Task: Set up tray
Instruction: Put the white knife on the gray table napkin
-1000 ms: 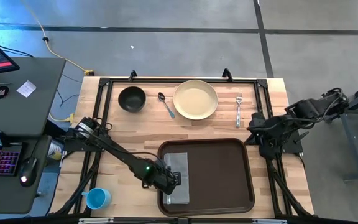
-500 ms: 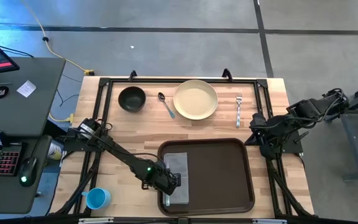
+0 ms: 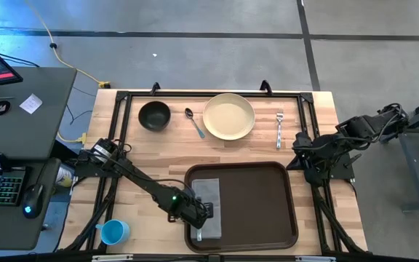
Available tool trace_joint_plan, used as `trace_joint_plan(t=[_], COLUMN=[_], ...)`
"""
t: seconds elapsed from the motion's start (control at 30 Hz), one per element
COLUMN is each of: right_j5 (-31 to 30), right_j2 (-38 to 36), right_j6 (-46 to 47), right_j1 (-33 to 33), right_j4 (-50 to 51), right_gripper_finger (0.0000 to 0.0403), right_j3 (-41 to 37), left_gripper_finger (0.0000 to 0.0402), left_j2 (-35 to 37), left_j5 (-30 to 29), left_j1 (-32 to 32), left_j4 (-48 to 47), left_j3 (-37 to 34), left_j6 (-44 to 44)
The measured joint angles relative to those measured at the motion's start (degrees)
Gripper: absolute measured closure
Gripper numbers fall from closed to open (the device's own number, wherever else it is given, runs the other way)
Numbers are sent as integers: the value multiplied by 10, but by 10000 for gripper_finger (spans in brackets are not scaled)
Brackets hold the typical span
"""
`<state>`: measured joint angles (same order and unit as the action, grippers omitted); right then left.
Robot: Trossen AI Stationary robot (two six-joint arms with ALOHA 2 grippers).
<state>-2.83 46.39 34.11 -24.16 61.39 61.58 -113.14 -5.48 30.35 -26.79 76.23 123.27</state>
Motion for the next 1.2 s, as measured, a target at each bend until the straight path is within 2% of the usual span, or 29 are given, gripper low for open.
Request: trace_joint_plan(t=[0.33, 0.83, 1.2], right_j5=[0, 5, 12], right_j2=[0, 0, 0], right_j6=[-5, -5, -5], right_j1=[0, 0, 0], right_j4=[0, 0, 0], right_gripper_finger=[402, 403, 402], right_j3=[0, 0, 0], left_gripper_finger=[341, 341, 341], left_j2=[4, 4, 4], left_j5=[-7, -1, 50], left_j1=[0, -31, -37], left_j4=[-74, -80, -67], left_j3=[25, 16, 16], left_j6=[-15, -56, -59])
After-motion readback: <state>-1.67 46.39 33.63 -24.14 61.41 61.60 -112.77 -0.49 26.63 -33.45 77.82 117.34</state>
